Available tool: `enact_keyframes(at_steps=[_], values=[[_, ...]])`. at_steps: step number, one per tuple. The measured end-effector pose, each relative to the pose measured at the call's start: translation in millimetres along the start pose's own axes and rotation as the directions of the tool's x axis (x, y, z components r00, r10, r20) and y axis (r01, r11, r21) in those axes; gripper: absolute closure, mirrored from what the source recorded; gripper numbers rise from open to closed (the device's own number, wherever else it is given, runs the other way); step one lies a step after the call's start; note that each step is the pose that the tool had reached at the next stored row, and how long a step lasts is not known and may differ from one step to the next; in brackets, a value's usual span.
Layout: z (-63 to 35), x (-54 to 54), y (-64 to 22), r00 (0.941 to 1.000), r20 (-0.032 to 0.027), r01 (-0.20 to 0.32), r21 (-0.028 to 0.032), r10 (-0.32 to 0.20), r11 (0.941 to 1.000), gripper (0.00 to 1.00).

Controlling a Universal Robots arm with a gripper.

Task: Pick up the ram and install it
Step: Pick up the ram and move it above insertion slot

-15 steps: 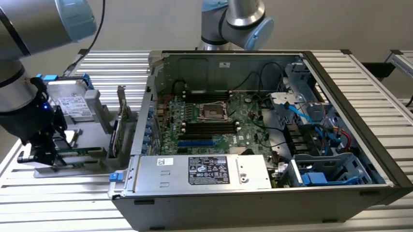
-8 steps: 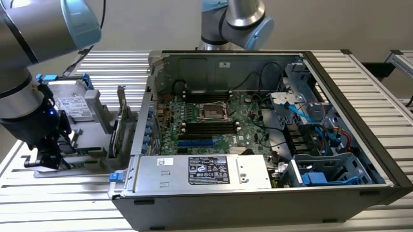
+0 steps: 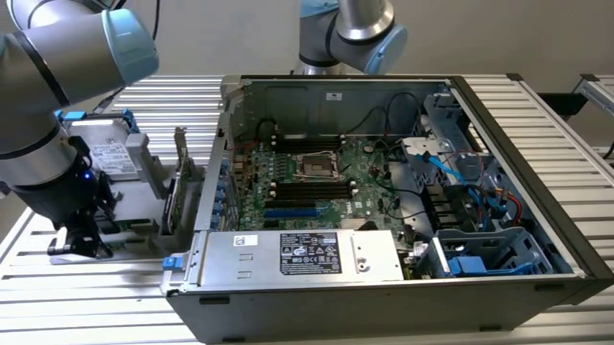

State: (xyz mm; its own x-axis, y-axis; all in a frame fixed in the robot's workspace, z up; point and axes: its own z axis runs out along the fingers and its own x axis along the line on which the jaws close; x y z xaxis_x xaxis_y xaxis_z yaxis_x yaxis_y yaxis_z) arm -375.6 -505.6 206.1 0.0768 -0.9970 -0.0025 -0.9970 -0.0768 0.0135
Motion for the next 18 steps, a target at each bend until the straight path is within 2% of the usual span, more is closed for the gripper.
enact_keyframes(at_steps=[6,13,18], values=[[1.3,0.1,-0.3,1.0000,0.0001,0.000,-0.0002,0.000,1.0000,0.52],[7.4,0.1,-1.1,1.0000,0.0000,0.000,-0.0004,0.000,1.0000,0.52],[9.2,-1.6,-2.6,1.0000,0.0003,-0.001,-0.0046,0.001,1.0000,0.52]])
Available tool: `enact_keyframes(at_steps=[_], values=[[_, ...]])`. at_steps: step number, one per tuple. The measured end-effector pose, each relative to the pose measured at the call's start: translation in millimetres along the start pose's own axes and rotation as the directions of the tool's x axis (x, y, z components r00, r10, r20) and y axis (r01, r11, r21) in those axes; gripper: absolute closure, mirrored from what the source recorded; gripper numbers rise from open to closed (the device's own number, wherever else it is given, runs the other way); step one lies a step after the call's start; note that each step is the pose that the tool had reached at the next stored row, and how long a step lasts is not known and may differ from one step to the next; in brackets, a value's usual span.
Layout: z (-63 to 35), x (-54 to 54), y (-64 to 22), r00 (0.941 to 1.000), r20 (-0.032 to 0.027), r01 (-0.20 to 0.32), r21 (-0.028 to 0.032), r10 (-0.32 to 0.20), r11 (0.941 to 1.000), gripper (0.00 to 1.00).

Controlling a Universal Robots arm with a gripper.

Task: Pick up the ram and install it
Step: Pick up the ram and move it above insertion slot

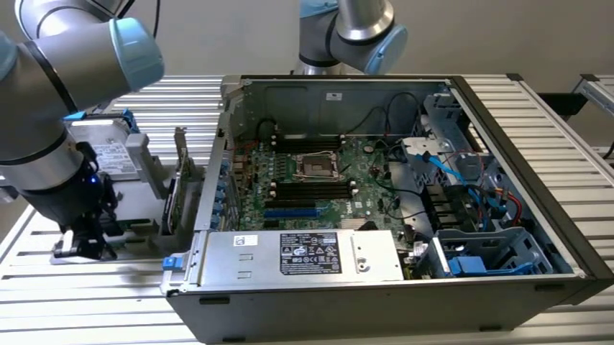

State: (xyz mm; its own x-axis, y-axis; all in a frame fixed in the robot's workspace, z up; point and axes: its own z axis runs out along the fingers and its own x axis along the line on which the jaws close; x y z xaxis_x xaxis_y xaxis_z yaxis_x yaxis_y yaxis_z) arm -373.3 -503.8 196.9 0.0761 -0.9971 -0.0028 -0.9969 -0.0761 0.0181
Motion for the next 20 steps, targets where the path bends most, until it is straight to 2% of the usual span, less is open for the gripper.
enact_keyframes(at_steps=[3,7,18,20], values=[[0.3,-2.2,-0.3,1.0000,0.0005,-0.003,-0.0056,0.003,1.0000,0.52],[0.4,-2.7,-0.3,1.0000,0.0007,-0.006,-0.0093,0.006,0.9999,0.52],[0.9,-2.7,-0.4,1.0000,0.0008,-0.006,-0.0094,0.006,0.9999,0.52],[0.9,-2.7,-0.4,1.0000,0.0008,-0.006,-0.0095,0.006,0.9999,0.60]])
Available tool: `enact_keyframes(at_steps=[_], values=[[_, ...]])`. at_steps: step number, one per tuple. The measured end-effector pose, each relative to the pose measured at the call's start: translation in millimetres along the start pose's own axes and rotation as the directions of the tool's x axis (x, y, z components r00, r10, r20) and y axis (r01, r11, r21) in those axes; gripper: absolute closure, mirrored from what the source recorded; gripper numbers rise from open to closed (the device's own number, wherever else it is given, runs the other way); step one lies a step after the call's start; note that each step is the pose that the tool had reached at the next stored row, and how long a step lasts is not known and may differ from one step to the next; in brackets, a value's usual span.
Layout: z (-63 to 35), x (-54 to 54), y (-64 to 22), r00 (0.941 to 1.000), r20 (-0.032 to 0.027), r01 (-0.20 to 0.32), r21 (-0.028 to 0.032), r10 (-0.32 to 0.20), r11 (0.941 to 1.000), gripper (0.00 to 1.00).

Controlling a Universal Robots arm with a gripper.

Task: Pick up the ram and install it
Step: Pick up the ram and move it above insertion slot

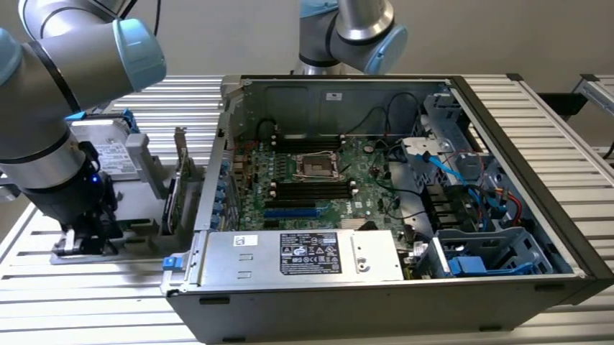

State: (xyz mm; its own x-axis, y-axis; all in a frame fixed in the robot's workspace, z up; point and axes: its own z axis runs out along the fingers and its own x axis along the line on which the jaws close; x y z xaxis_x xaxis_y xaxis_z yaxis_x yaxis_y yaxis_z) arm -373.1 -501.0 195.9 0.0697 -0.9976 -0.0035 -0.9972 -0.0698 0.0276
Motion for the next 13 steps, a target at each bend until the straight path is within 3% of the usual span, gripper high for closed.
enact_keyframes(at_steps=[1,4,6,13], values=[[0.0,0.0,0.0,1.0000,0.0000,0.000,0.0000,0.000,1.0000,0.60],[0.0,0.0,0.0,1.0000,0.0000,0.000,0.0000,0.000,1.0000,0.79],[0.0,0.0,0.0,1.0000,0.0000,0.000,-0.0001,0.000,1.0000,0.85],[0.0,0.0,0.0,1.0000,0.0000,0.000,0.0000,0.000,1.0000,0.87]])
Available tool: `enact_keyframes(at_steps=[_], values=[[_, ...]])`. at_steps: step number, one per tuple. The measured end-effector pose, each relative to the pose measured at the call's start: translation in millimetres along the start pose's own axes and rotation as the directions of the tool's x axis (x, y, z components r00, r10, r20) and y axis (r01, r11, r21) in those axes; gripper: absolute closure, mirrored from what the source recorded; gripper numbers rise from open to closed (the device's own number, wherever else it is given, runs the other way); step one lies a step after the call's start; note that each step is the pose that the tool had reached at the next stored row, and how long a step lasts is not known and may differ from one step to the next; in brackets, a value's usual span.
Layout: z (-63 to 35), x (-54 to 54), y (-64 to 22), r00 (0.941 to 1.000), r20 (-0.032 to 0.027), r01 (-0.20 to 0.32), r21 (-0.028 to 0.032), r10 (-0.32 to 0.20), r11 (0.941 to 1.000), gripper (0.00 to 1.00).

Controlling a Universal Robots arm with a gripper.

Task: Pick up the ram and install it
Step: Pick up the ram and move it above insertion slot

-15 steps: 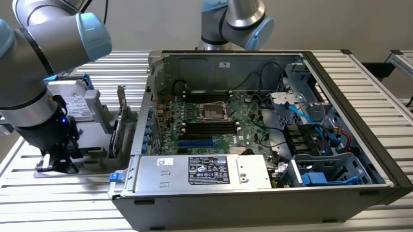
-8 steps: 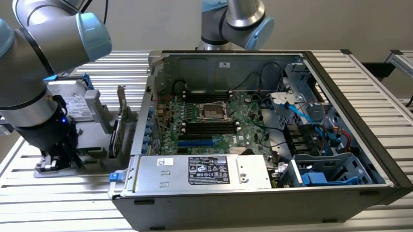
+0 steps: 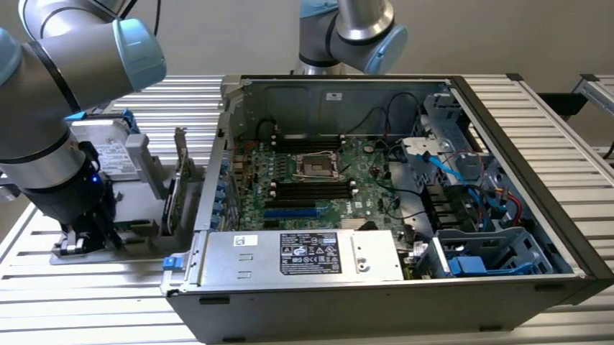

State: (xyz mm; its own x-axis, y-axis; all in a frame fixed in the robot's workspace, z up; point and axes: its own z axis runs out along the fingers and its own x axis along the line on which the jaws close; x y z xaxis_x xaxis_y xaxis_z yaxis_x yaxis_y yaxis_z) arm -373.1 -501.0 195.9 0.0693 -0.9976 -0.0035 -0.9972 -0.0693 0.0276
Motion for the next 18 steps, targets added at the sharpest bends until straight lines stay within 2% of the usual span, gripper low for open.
enact_keyframes(at_steps=[7,18], values=[[-0.5,0.0,0.0,1.0000,0.0004,0.000,0.0003,0.000,1.0000,0.87],[-9.3,0.0,0.3,1.0000,0.0020,0.000,0.0001,0.000,1.0000,0.87]])
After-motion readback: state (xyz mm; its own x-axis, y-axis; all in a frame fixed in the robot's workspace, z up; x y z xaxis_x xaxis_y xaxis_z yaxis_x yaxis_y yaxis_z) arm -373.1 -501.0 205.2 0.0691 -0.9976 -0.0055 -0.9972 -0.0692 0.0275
